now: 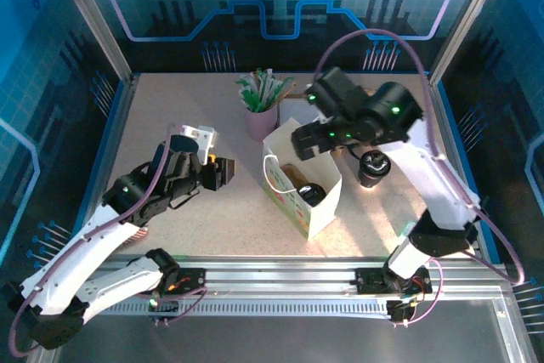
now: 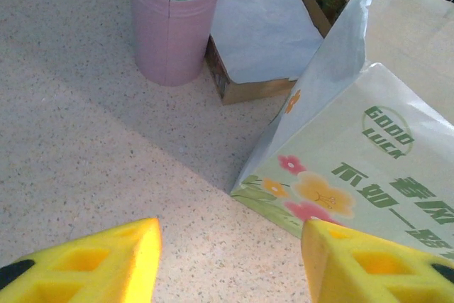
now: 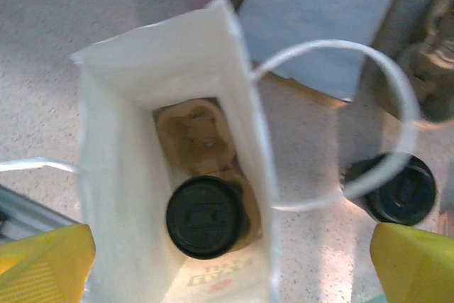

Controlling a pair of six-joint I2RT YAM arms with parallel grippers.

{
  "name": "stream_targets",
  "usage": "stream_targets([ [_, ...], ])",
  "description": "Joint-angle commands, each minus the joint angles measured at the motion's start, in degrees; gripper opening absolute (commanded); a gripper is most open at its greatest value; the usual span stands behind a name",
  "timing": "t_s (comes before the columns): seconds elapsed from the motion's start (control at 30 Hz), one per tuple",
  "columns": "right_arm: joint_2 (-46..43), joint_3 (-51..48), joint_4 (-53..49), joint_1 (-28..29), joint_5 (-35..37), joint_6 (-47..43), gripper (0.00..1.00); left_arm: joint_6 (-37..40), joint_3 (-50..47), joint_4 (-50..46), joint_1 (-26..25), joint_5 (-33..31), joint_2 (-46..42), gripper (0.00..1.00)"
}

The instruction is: Pack the takeout coffee

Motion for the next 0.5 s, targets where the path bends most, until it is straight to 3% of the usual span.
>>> stream_targets([
  [0.0,-5.6,-4.42,-8.95,-3.78,2.11,0.96,1.0,-3.76,5.59,-2.21,0.47,3.8,0.22,0.61],
  [0.3,-17.93,-23.78,-1.43,-17.31,-2.96,-0.18,1.0,-15.62,14.08,-3.77,-0.16,16.71,2.69,0.76],
  [0.47,-21.51,-32.68,2.42,-26.15,-7.38,-2.27,1.0,-18.57,17.43,-5.06,-5.16,14.68,6.31,0.77],
])
